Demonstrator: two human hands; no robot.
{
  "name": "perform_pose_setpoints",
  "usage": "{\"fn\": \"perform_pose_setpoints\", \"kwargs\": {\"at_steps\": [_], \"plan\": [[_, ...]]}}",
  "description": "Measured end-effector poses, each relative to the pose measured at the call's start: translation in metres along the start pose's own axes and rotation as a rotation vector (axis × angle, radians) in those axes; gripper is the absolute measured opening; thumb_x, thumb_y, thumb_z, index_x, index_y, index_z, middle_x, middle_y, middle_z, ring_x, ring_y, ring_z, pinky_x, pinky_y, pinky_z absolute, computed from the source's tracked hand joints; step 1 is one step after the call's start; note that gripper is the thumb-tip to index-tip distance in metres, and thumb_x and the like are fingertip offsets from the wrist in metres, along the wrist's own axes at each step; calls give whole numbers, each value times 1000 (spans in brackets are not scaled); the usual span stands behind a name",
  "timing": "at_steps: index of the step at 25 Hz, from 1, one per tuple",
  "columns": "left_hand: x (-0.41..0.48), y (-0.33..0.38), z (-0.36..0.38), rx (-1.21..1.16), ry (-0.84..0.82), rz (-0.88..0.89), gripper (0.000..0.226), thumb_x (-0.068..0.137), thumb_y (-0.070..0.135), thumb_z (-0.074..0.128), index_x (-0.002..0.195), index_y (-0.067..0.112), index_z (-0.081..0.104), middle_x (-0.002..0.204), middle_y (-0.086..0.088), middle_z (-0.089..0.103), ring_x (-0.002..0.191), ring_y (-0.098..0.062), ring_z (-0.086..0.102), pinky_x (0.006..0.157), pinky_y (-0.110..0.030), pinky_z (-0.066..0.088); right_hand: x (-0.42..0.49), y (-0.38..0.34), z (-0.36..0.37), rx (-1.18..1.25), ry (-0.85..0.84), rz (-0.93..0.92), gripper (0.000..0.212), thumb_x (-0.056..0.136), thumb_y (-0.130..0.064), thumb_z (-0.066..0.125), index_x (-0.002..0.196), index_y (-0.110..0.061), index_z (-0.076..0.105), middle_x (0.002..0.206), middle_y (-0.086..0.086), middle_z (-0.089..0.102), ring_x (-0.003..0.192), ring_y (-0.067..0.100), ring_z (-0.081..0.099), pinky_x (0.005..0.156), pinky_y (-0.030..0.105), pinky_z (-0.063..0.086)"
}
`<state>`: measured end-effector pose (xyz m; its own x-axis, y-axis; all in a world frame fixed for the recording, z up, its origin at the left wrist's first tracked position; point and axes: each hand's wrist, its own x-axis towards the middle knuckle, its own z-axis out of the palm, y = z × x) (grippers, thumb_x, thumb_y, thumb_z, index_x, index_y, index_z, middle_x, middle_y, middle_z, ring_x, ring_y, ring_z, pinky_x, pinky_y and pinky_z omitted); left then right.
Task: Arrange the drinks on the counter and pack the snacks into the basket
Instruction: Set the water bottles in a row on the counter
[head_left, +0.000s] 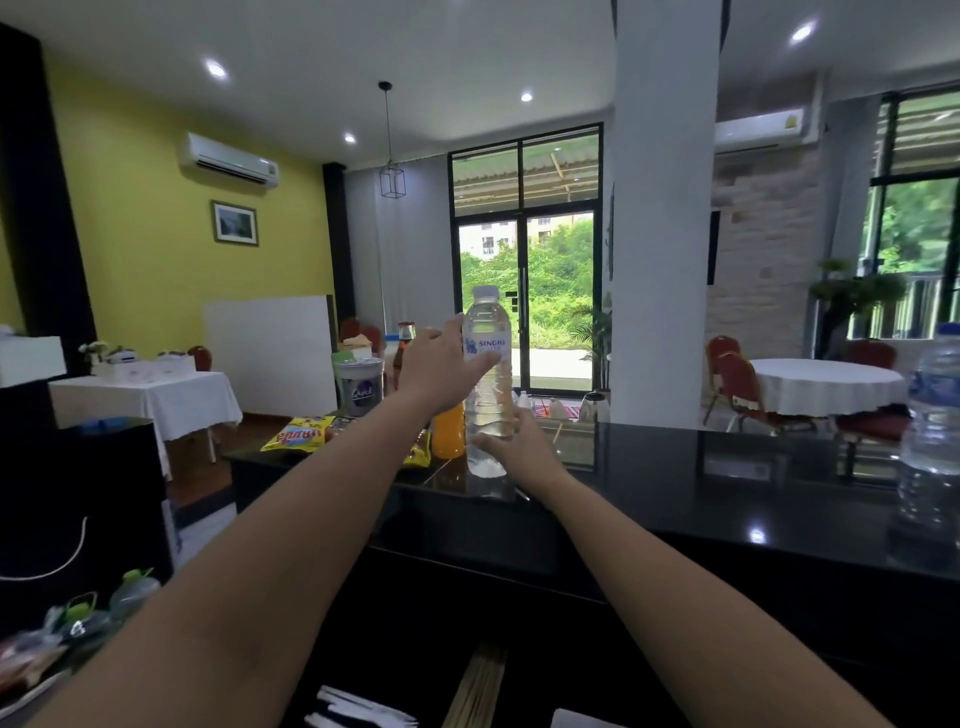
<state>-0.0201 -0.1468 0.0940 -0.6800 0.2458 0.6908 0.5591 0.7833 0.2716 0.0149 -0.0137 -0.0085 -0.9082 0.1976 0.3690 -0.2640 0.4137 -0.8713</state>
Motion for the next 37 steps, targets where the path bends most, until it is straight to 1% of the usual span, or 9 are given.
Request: {"fn": "perform_pose_setpoints", "kwargs": {"at_steps": [3, 11, 14, 16, 18, 22, 26, 30, 37], "plan": [[2, 3, 2, -56, 34, 43, 82, 81, 68, 49, 144, 18, 33, 131, -12, 55, 124, -30, 45, 93, -42, 41, 0, 1, 1, -2, 62, -19, 63, 75, -45, 77, 125, -20, 47, 115, -4, 63, 101, 17, 61, 86, 41, 52], [6, 76, 5, -348, -9, 170, 74, 81, 56, 61, 141, 22, 35, 122, -6, 61, 119, -24, 49, 94, -39, 43, -32, -13, -63, -18, 232, -36, 63, 79, -40, 76, 130, -16, 48, 121, 1, 63, 107, 20, 60, 92, 43, 50], [6, 129, 20, -449, -19, 209, 72, 82, 49, 63, 141, 19, 36, 121, -8, 62, 116, -25, 51, 88, -34, 42, -48, -8, -115, -49, 311, -17, 57, 79, -36, 75, 127, -18, 49, 116, 1, 63, 104, 20, 61, 89, 40, 50], [3, 163, 33, -560, -54, 237, 67, 84, 42, 65, 139, 17, 37, 117, -7, 64, 104, -23, 59, 76, -29, 47, -59, 1, -148, -93, 353, 9, 53, 80, -33, 74, 124, -18, 51, 112, 1, 66, 102, 20, 62, 90, 39, 50], [-2, 202, 52, -642, -114, 260, 62, 86, 39, 64, 138, 19, 37, 115, -3, 65, 92, -16, 60, 64, -18, 41, -72, 13, -188, -145, 390, 38, 48, 81, -30, 73, 123, -17, 54, 108, 0, 68, 99, 19, 64, 87, 38, 51], [-11, 280, 98, -759, -228, 251, 60, 87, 35, 64, 137, 21, 36, 122, -5, 63, 102, -21, 62, 82, -29, 44, -100, 41, -259, -216, 501, 82, 49, 83, -22, 73, 126, -21, 48, 96, -7, 65, 89, 16, 63, 68, 24, 45], [-9, 330, 128, -803, -233, 279, 60, 88, 33, 63, 139, 20, 34, 120, -10, 63, 104, -27, 62, 88, -36, 47, -102, 57, -301, -259, 552, 131, 64, 86, -20, 71, 141, -23, 39, 114, 1, 65, 102, 22, 61, 87, 32, 46], [4, 357, 162, -828, -246, 222, 61, 88, 34, 63, 140, 20, 33, 126, -8, 60, 109, -27, 60, 94, -43, 47, -90, 74, -332, -359, 601, 134, 63, 83, -21, 73, 138, -21, 43, 121, 1, 62, 108, 22, 60, 94, 41, 49], [23, 384, 199, -901, -212, 189, 59, 90, 29, 62, 141, 21, 34, 120, -7, 63, 104, -25, 62, 90, -43, 50, -63, 94, -351, -462, 760, 194, 54, 85, -24, 70, 134, -25, 47, 109, -2, 68, 93, 19, 63, 72, 30, 44]]}}
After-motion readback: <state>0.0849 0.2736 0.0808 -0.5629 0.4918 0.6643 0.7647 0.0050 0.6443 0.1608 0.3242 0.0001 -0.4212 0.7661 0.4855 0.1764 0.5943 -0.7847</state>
